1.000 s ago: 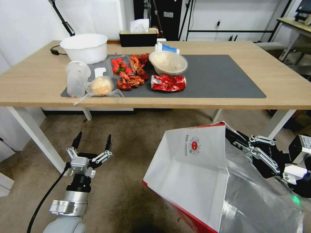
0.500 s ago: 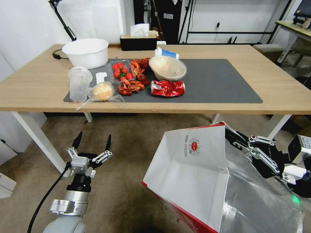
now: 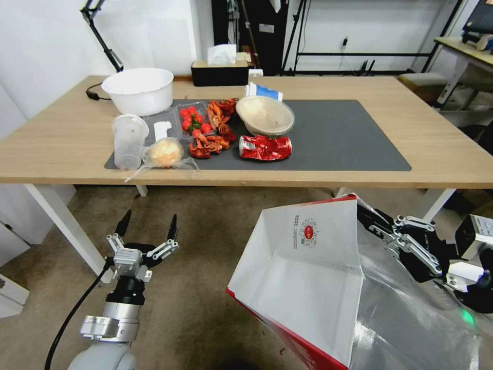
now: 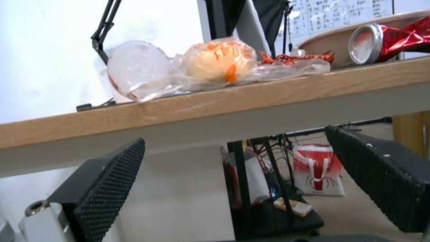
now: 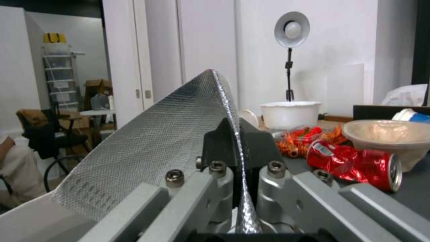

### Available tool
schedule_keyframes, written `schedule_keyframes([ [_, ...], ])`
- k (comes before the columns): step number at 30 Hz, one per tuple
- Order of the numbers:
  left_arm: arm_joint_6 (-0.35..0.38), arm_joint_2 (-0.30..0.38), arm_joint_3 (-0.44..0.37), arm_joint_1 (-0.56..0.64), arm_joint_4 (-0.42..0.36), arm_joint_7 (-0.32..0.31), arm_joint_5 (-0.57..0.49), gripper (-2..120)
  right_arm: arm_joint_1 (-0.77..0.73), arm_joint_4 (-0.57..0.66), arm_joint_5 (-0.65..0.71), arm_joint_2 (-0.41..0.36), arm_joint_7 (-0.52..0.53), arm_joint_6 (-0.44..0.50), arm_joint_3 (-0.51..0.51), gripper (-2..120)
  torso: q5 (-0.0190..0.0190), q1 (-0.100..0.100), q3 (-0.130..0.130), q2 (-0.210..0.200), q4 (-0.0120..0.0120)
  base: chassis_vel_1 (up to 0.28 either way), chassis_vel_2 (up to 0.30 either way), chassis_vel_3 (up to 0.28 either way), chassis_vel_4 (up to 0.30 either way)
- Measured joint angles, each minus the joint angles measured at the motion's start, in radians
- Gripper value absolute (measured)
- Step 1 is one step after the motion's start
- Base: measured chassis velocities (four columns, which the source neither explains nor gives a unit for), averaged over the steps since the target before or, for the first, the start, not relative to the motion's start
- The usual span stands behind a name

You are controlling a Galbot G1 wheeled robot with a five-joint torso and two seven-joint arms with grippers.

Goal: Pick up the food delivery bag from the floor and place it on the table.

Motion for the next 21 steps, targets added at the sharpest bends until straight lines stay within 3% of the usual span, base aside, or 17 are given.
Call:
schedule_keyframes([
  [15,0.003,-0.004,0.005,0.003,0.004,0.003,0.014,100,-0.004,-0.004,-0.005,0.01,-0.007,0.002,0.004,0,0.0,0.024,0.038,0.062,-0.0001,0.0,0.0,0.0,0.0],
  [21,0.037,0.0,0.0,0.01,-0.012,0.012,0.021,100,0.0,-0.007,-0.005,0.01,-0.007,0.002,-0.001,0,0.0,0.034,0.052,0.086,0.0,0.0,0.0,0.0,0.0],
])
